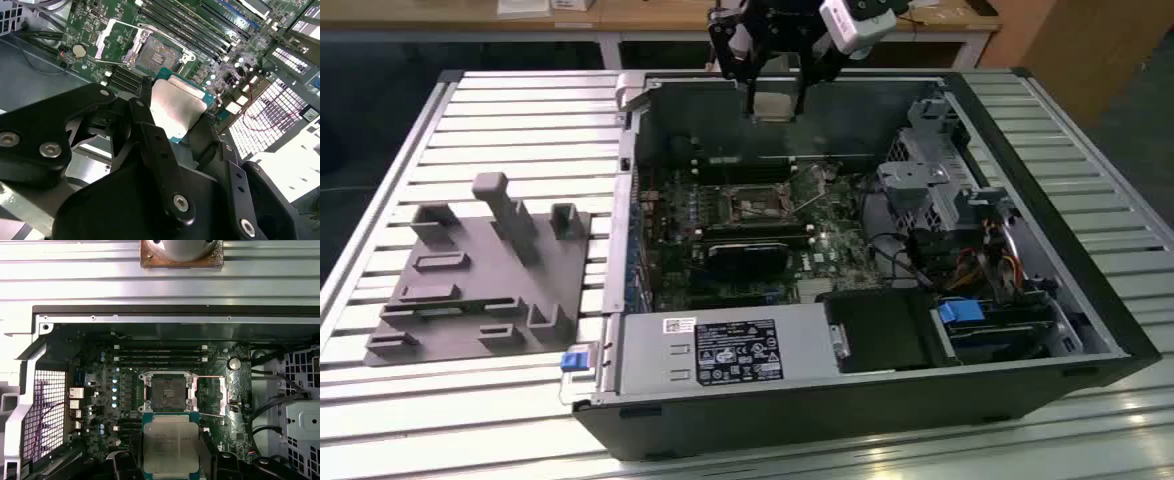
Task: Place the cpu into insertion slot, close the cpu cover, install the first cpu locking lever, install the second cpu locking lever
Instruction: 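Place the cpu into insertion slot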
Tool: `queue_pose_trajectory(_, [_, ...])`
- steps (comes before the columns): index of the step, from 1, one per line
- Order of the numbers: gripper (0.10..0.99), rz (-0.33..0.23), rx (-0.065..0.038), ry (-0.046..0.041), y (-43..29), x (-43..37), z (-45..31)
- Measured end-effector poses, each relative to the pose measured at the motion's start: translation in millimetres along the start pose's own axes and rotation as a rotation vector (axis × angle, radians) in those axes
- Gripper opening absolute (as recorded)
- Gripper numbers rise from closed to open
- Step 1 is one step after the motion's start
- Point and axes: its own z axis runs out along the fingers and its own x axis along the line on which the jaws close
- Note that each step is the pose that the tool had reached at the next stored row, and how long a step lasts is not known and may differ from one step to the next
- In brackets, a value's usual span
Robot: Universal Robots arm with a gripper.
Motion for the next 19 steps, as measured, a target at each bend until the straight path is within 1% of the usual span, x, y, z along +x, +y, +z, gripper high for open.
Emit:
queue_pose_trajectory(5, [0.541, 0.0, 0.0, 0.0, 0.0, 0.0, 0.1])
queue_pose_trajectory(9, [0.541, 0.0, 0.0, 0.0, -0.1, 0.0, 1.5])
queue_pose_trajectory(19, [0.541, 0.0, 0.001, 0.0, -0.8, -0.2, 8.9])
